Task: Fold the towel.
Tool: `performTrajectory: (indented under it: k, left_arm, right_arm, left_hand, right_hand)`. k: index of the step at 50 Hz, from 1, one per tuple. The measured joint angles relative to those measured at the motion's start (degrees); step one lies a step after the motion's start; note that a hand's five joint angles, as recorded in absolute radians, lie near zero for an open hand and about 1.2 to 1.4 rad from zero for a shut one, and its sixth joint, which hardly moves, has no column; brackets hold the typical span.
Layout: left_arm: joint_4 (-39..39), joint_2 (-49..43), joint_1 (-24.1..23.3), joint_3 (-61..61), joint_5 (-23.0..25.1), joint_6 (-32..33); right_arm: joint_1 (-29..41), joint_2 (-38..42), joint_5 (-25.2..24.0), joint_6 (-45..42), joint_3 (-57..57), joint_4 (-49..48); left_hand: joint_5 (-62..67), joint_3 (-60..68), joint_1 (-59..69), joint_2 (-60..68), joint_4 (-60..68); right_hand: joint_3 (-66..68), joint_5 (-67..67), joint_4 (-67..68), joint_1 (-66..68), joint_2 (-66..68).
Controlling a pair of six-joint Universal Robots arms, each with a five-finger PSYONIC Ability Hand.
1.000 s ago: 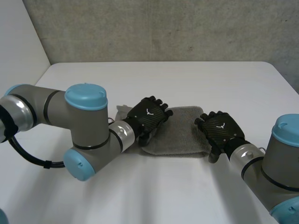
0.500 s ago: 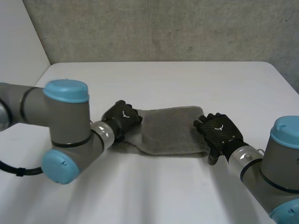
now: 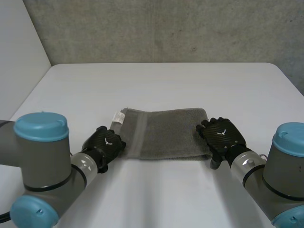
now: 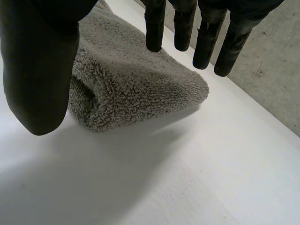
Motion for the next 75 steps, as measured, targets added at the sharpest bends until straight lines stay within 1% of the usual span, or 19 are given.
performTrajectory:
  k: [4,7,13,21,26,28,31,32,35,37,44,51,52,55,57,59,63,67,75]
  left_arm:
    - [0.46,3.39,-0.19,-1.36,0.01,-1.43]
    - [1.02,5.59,-0.49,-1.84,0.04,-3.41]
    - [2.56,7.71,-0.71,-2.1,0.12,-6.69]
    - [4.69,7.47,-0.27,-2.09,0.04,-7.69]
    - [6.51,7.21,-0.06,-1.92,-0.01,-9.2]
    - [6.99,7.27,-0.01,-1.68,0.0,-10.43]
    - [7.5,7.5,0.1,-0.88,0.07,-13.21]
    - [7.7,7.63,0.17,-0.28,0.1,-14.93]
    - [8.15,7.84,0.47,1.35,0.18,-19.38]
    - [8.63,7.91,0.87,2.46,0.27,-22.74]
    - [11.4,7.61,2.19,4.28,0.62,-32.45]
    - [15.87,7.19,3.13,1.96,0.94,-39.19]
    - [16.82,7.23,3.43,1.28,0.99,-40.18]
    - [18.56,7.37,4.12,-0.24,1.09,-42.07]
    - [19.59,7.5,4.56,-1.27,1.28,-43.32]
    - [20.12,7.59,4.84,-1.85,1.56,-44.08]
    - [20.57,7.7,5.51,-2.72,2.41,-44.99]
    - [20.58,7.86,6.45,-3.37,3.08,-45.27]
    - [20.48,8.88,8.13,-4.15,3.41,-45.28]
  right_arm:
    - [0.0,0.1,0.0,-0.07,0.05,-0.03]
    - [0.0,0.14,-0.01,-0.01,0.08,-0.22]
    - [0.0,0.7,0.02,0.23,0.26,-1.61]
    - [-0.02,2.09,0.12,0.33,0.04,-3.51]
    - [-0.16,3.42,0.16,0.35,-0.74,-3.89]
    - [-0.3,3.69,0.21,0.39,-0.95,-3.9]
    - [-0.55,3.76,0.35,0.49,-1.2,-3.8]
    - [-0.64,3.67,0.42,0.57,-1.26,-3.7]
    - [-0.76,2.99,0.54,1.24,-1.16,-3.25]
    - [-0.76,2.31,0.53,2.48,-0.96,-2.93]
    - [-0.76,1.16,0.11,9.44,-0.8,-2.44]
    - [-0.61,2.23,-0.36,13.27,-1.55,-2.58]
    - [-0.58,2.68,-0.37,13.48,-1.73,-2.61]
    - [-0.55,3.71,-0.18,13.51,-2.2,-2.66]
    - [-0.57,4.41,0.15,13.24,-2.57,-2.62]
    - [-0.6,4.7,0.53,12.82,-2.8,-2.55]
    - [-0.79,4.33,2.08,9.97,-2.76,-2.19]
    - [-1.62,2.12,3.89,2.86,-1.48,-1.57]
    - [-5.37,-4.26,4.8,-17.86,-0.29,-1.1]
  left_hand:
    - [-11.18,-10.57,-10.64,-10.57,-10.59]
    - [-14.72,-14.19,-14.14,-14.31,-14.15]
    - [-18.51,-17.96,-17.9,-17.94,-17.88]
    - [-21.81,-21.29,-21.13,-21.21,-21.19]
    - [-24.31,-24.26,-24.08,-24.28,-24.25]
    - [-24.62,-24.86,-24.67,-24.85,-24.81]
    - [-24.78,-25.24,-25.04,-25.27,-25.27]
    - [-24.79,-25.35,-25.22,-25.34,-25.4]
    - [-24.83,-25.77,-25.5,-25.7,-25.79]
    - [-24.85,-25.93,-25.7,-25.83,-25.91]
    - [-24.88,-25.99,-25.75,-25.95,-26.02]
    - [-24.88,-25.99,-25.75,-25.95,-26.02]
    - [-24.88,-25.99,-25.75,-25.95,-26.03]
    - [-24.88,-26.07,-25.76,-25.95,-26.03]
    - [-24.88,-26.1,-25.77,-26.06,-26.08]
    - [-24.88,-26.11,-25.85,-26.06,-26.08]
    - [-24.88,-26.11,-25.95,-26.06,-26.09]
    - [-24.88,-26.11,-25.95,-26.06,-26.11]
    - [-24.88,-26.11,-25.96,-26.07,-26.17]
  right_hand:
    - [0.79,0.69,0.77,0.7,0.77]
    - [4.47,4.45,4.86,4.19,4.6]
    - [14.85,14.0,14.99,14.46,15.5]
    - [28.78,27.41,28.92,28.18,29.45]
    - [44.22,42.34,44.24,43.98,44.86]
    - [46.14,44.55,46.67,45.93,46.88]
    - [45.55,44.36,45.95,45.13,46.24]
    - [42.71,42.04,43.0,42.17,43.33]
    - [24.01,22.9,24.47,23.36,24.48]
    - [21.72,19.05,21.57,20.48,22.58]
    - [21.72,18.78,21.54,20.44,22.58]
    - [21.99,20.74,22.28,21.46,22.75]
    - [23.49,23.16,24.1,23.81,24.09]
    - [39.21,37.41,38.64,38.75,40.16]
    - [55.22,53.57,55.49,55.03,56.43]
    - [59.32,57.64,59.57,58.14,59.35]
    - [59.69,57.73,59.9,58.14,59.36]
    - [59.69,57.75,59.9,58.14,59.36]
    - [59.69,57.9,59.9,58.15,59.36]
